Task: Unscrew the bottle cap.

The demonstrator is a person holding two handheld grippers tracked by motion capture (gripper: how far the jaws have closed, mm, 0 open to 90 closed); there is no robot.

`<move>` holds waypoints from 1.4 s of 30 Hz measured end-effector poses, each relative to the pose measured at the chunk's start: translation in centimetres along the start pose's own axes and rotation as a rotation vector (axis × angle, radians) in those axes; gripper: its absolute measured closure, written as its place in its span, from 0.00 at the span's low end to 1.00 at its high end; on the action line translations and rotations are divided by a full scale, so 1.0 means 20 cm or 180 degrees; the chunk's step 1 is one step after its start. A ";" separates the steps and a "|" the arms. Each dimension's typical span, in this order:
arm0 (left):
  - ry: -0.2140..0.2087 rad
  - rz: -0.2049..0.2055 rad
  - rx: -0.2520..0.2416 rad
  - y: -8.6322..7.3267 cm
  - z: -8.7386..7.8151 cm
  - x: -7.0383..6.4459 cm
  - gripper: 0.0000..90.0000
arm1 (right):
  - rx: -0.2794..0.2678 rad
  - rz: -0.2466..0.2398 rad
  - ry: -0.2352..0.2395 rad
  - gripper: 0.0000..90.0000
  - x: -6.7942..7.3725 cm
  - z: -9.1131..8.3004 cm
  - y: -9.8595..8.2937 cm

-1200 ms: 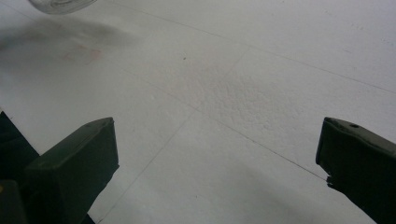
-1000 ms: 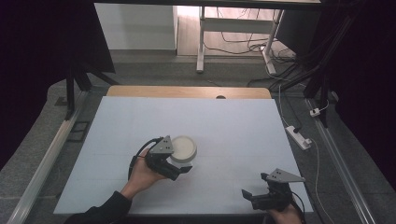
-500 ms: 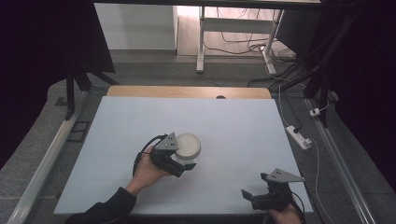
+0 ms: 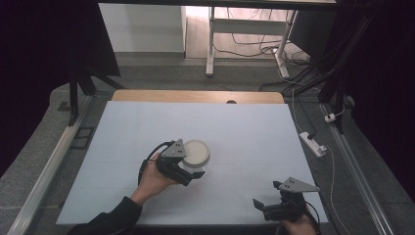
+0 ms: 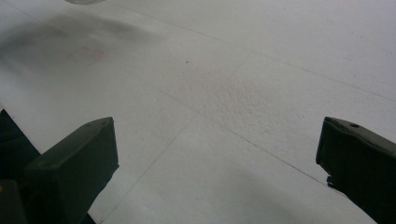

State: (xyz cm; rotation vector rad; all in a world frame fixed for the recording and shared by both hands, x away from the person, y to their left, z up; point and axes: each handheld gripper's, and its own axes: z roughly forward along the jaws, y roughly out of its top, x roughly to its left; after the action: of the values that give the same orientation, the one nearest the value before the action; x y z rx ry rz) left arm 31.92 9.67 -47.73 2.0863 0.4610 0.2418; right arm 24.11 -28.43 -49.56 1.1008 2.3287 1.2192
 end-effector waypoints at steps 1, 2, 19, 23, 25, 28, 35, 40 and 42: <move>-0.0003 0.0001 0.0002 0.00 0.00 0.00 0.08 | -0.0005 -0.0004 0.0005 0.00 0.00 0.00 0.00; -0.0002 0.0003 0.0002 0.00 0.00 0.00 0.08 | -0.0015 -0.0007 0.0005 0.00 0.01 0.00 0.01; 0.0003 0.0028 -0.0023 0.00 -0.02 -0.01 0.08 | -0.0198 -0.0228 0.0204 0.00 0.11 0.00 0.10; 0.0002 0.0027 -0.0028 0.00 -0.03 -0.01 0.08 | -0.0224 -0.0293 0.0244 0.00 0.14 0.01 0.13; 0.0005 0.0027 -0.0026 0.00 -0.03 -0.01 0.08 | -0.0257 -0.0319 0.0286 0.00 0.15 0.02 0.14; 0.0002 0.0022 -0.0027 0.00 -0.03 -0.01 0.08 | -0.0254 -0.0348 0.0332 0.00 0.17 0.03 0.16; -0.0016 0.0007 -0.0041 0.00 -0.03 -0.01 0.08 | -0.0309 -0.0390 0.0507 0.00 0.21 0.06 0.24; -0.0021 0.0010 -0.0048 0.00 -0.04 -0.02 0.08 | -0.0386 -0.0455 0.0583 0.00 0.22 0.06 0.31; -0.0025 0.0008 -0.0049 0.00 -0.04 -0.02 0.08 | -0.0423 -0.0442 0.0600 0.00 0.23 0.07 0.33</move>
State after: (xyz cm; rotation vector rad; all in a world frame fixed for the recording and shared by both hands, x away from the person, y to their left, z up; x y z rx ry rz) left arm 31.36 10.08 -47.29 2.0722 0.4505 0.2381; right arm 25.15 -22.00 -44.67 0.7974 2.3728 1.4555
